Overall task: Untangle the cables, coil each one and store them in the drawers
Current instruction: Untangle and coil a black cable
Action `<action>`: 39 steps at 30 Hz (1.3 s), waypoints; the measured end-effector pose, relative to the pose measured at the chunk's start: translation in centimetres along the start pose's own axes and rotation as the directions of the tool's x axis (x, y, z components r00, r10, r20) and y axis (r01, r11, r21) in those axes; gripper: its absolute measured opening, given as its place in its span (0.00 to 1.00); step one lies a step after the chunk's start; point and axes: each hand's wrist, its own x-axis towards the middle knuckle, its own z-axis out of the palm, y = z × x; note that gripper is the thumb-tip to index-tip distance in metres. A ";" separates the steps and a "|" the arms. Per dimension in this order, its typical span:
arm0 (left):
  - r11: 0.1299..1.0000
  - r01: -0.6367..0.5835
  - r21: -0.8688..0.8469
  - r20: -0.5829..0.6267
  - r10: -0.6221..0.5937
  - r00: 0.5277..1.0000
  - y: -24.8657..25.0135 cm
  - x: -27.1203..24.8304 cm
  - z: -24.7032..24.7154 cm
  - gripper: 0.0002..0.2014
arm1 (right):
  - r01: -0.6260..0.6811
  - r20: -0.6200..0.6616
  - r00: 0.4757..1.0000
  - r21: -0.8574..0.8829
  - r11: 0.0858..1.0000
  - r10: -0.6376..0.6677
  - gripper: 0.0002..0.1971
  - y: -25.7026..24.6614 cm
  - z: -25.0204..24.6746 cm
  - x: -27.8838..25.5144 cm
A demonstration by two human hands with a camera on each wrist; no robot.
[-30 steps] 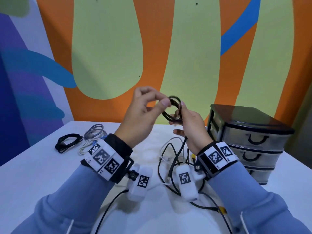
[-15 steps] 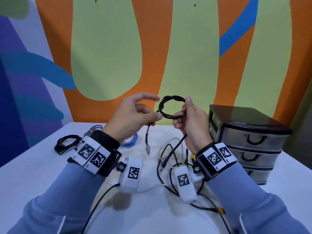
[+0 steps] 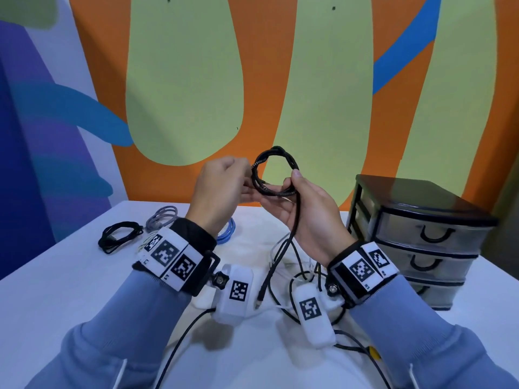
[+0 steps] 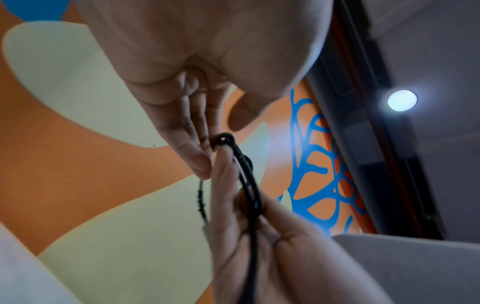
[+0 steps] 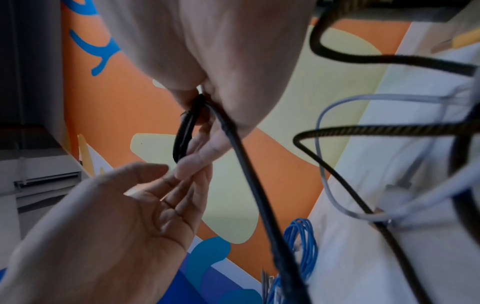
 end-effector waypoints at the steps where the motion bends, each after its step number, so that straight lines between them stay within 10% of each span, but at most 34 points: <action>1: 1.000 0.000 -0.014 0.017 0.000 1.000 0.0 -0.1 0.0 0.12 | -0.014 -0.009 1.000 -0.033 0.999 0.014 0.17 0.1 -0.1 0.1; 11: 0.971 -0.188 0.146 0.135 0.169 0.976 0.1 -1.2 0.2 0.28 | 0.121 -0.152 0.976 -0.220 0.968 -0.157 0.15 0.7 -0.5 0.4; 18: 0.742 -0.497 0.450 0.265 0.421 0.868 -0.7 -1.8 1.4 0.09 | 0.172 -0.085 0.980 -0.115 0.978 -0.183 0.13 -0.1 -0.3 0.2; 28: 0.747 -0.418 0.516 0.155 0.399 0.904 -1.5 -1.2 1.5 0.07 | 0.169 -0.129 0.973 -0.182 0.969 -0.194 0.14 0.4 -0.9 0.6; 33: 0.981 -0.174 0.089 0.081 0.167 0.983 -1.0 -0.7 0.8 0.06 | 0.072 -0.262 0.948 -0.370 0.926 -0.179 0.16 0.4 -1.8 0.9; 39: 0.997 -0.082 -0.002 0.235 0.081 0.969 0.0 -1.2 0.6 0.13 | 0.134 -0.299 0.936 -0.179 0.975 -0.183 0.15 -0.7 -2.1 1.2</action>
